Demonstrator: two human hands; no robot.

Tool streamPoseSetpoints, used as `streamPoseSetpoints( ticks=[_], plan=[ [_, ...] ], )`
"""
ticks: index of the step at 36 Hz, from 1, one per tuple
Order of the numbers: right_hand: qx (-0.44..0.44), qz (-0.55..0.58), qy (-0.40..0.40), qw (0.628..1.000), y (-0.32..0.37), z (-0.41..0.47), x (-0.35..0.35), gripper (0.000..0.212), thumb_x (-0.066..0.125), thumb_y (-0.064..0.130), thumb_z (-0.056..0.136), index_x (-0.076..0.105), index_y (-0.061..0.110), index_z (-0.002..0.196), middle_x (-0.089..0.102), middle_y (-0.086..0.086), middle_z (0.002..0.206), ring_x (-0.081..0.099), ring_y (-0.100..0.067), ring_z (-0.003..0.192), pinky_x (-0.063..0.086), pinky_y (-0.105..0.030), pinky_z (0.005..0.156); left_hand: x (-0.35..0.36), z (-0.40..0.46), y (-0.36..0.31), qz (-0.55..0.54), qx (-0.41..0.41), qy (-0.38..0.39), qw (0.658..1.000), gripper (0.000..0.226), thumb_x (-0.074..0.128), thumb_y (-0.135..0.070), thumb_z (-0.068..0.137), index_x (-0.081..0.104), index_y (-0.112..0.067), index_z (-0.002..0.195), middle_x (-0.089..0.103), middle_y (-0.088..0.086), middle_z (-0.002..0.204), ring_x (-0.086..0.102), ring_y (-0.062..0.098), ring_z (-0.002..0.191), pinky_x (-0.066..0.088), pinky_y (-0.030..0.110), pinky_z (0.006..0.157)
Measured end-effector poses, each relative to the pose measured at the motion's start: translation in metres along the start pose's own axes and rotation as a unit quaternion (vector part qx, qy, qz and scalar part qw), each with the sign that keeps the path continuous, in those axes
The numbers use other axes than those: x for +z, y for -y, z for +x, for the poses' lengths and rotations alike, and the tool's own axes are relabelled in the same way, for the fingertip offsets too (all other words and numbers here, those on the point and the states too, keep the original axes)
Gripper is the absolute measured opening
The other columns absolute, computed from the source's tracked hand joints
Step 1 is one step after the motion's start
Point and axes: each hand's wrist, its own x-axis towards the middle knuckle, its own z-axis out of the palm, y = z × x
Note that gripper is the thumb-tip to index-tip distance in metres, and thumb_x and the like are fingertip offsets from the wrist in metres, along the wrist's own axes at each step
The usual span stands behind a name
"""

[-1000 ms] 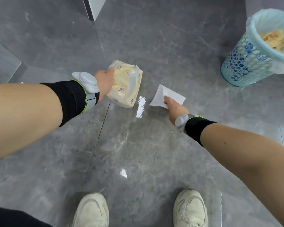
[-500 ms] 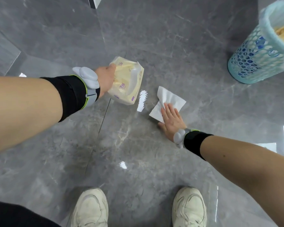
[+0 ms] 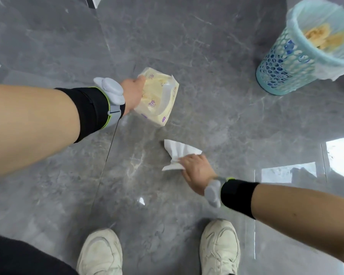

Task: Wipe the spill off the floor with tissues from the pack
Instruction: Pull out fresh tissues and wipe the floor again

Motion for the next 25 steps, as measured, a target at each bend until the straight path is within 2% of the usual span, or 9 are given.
streamPoseSetpoints(
  ticks=[1, 3, 7, 10, 13, 16, 19, 22, 25],
  plan=[
    [0.015, 0.0, -0.011, 1.0, -0.001, 0.01, -0.009, 0.024, 0.049, 0.02, 0.094, 0.064, 0.017, 0.113, 0.066, -0.007, 0.114, 0.055, -0.029, 0.113, 0.033, -0.04, 0.094, 0.001, 0.0, 0.0, -0.007, 0.003, 0.002, 1.0, 0.046, 0.039, -0.045, 0.099, 0.064, -0.006, 0.098, 0.06, 0.011, 0.092, 0.059, 0.029, 0.086, 0.052, 0.038, 0.081],
    [0.049, 0.009, -0.026, 0.998, -0.007, 0.028, -0.023, 0.018, 0.052, 0.02, 0.093, 0.067, 0.016, 0.101, 0.066, -0.007, 0.106, 0.053, -0.031, 0.105, 0.032, -0.039, 0.089, 0.002, -0.002, -0.001, -0.014, 0.005, 0.002, 1.0, 0.039, 0.04, -0.043, 0.099, 0.061, -0.011, 0.09, 0.059, 0.009, 0.088, 0.056, 0.028, 0.082, 0.049, 0.035, 0.076],
    [0.121, -0.005, -0.071, 0.99, -0.027, 0.061, -0.038, 0.019, 0.061, 0.032, 0.09, 0.074, 0.02, 0.096, 0.057, -0.006, 0.106, 0.044, -0.03, 0.104, 0.031, -0.039, 0.084, 0.0, -0.001, 0.001, -0.011, -0.003, 0.005, 1.0, 0.039, 0.039, -0.045, 0.099, 0.059, -0.013, 0.09, 0.058, 0.008, 0.088, 0.053, 0.026, 0.08, 0.039, 0.031, 0.071],
    [0.164, -0.003, -0.085, 0.983, -0.039, 0.077, -0.042, 0.014, 0.063, 0.024, 0.088, 0.071, 0.018, 0.096, 0.053, -0.009, 0.104, 0.051, -0.031, 0.094, 0.044, -0.041, 0.079, -0.005, 0.0, 0.005, -0.013, -0.006, 0.004, 1.0, 0.036, 0.04, -0.044, 0.099, 0.059, -0.013, 0.091, 0.057, 0.008, 0.091, 0.054, 0.025, 0.082, 0.042, 0.031, 0.074],
    [0.205, 0.032, -0.076, 0.975, -0.038, 0.081, -0.034, 0.013, 0.054, 0.016, 0.091, 0.063, 0.017, 0.101, 0.052, -0.007, 0.106, 0.06, -0.032, 0.08, 0.053, -0.039, 0.067, -0.011, 0.0, 0.008, -0.01, -0.008, 0.009, 1.0, 0.034, 0.037, -0.038, 0.101, 0.06, -0.013, 0.097, 0.055, 0.01, 0.09, 0.051, 0.025, 0.084, 0.04, 0.031, 0.075],
    [0.156, 0.025, -0.042, 0.987, -0.029, 0.076, -0.017, 0.016, 0.049, 0.015, 0.093, 0.06, 0.01, 0.104, 0.052, -0.009, 0.108, 0.058, -0.033, 0.088, 0.048, -0.035, 0.068, -0.015, -0.001, 0.01, -0.001, -0.008, 0.003, 1.0, 0.036, 0.037, -0.041, 0.1, 0.059, -0.013, 0.094, 0.054, 0.007, 0.084, 0.048, 0.025, 0.081, 0.038, 0.029, 0.072],
    [0.108, 0.063, -0.017, 0.992, -0.02, 0.061, -0.007, 0.025, 0.059, 0.025, 0.089, 0.058, 0.008, 0.107, 0.049, -0.008, 0.111, 0.048, -0.025, 0.102, 0.041, -0.031, 0.078, -0.017, -0.001, 0.011, 0.005, -0.01, -0.011, 1.0, 0.037, 0.04, -0.044, 0.098, 0.059, -0.013, 0.091, 0.056, 0.009, 0.089, 0.051, 0.026, 0.08, 0.041, 0.029, 0.072],
    [0.086, 0.096, -0.004, 0.992, -0.007, 0.041, 0.005, 0.023, 0.065, 0.022, 0.088, 0.059, 0.002, 0.099, 0.05, -0.014, 0.111, 0.052, -0.03, 0.096, 0.043, -0.034, 0.075, -0.015, -0.002, 0.01, 0.011, -0.001, -0.014, 1.0, 0.04, 0.039, -0.046, 0.098, 0.059, -0.013, 0.09, 0.058, 0.009, 0.09, 0.054, 0.027, 0.082, 0.045, 0.032, 0.076],
    [0.067, 0.116, 0.01, 0.991, 0.008, 0.02, 0.022, 0.014, 0.063, 0.012, 0.089, 0.061, -0.001, 0.095, 0.053, -0.017, 0.106, 0.056, -0.034, 0.086, 0.034, -0.026, 0.067, -0.013, -0.003, 0.008, 0.007, 0.006, -0.013, 1.0, 0.042, 0.04, -0.049, 0.097, 0.061, -0.014, 0.091, 0.061, 0.009, 0.091, 0.057, 0.028, 0.083, 0.053, 0.04, 0.085]
  ],
)
